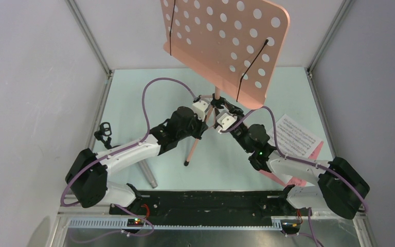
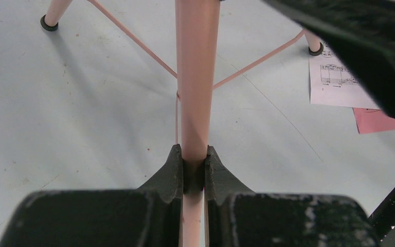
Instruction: Set up the instrument practice props
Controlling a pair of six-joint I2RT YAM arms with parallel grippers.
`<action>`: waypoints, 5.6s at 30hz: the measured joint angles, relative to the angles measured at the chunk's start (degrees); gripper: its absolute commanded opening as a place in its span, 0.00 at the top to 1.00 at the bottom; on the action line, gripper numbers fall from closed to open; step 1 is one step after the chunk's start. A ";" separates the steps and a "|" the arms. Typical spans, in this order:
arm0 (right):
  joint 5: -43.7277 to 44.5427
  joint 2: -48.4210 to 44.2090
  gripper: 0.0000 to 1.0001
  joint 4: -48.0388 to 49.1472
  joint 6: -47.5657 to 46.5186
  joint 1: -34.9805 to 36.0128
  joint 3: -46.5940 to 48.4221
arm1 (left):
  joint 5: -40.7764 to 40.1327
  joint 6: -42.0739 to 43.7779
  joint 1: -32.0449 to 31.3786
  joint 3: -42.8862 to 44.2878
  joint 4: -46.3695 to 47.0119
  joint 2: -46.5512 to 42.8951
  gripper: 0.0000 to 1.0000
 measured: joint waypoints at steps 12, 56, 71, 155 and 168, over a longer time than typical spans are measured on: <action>-1.18 2.32 0.47 -1.44 0.33 -0.39 0.90 | -0.02 0.00 0.00 -0.02 0.02 0.00 1.00; 7.87 -1.44 1.00 -7.89 37.18 -1.27 3.41 | -0.35 1.33 -0.52 0.00 1.88 0.74 1.00; 11.13 -4.07 1.00 -26.08 90.12 -5.33 7.80 | -0.70 1.46 -0.70 0.24 1.38 0.72 1.00; -2.67 -2.16 1.00 -8.41 29.18 -5.25 2.99 | -0.87 1.40 -0.70 1.73 -1.01 1.14 1.00; 1.36 -4.90 0.95 -20.79 98.12 -11.15 3.78 | -0.26 1.79 -0.76 1.73 -0.94 1.16 1.00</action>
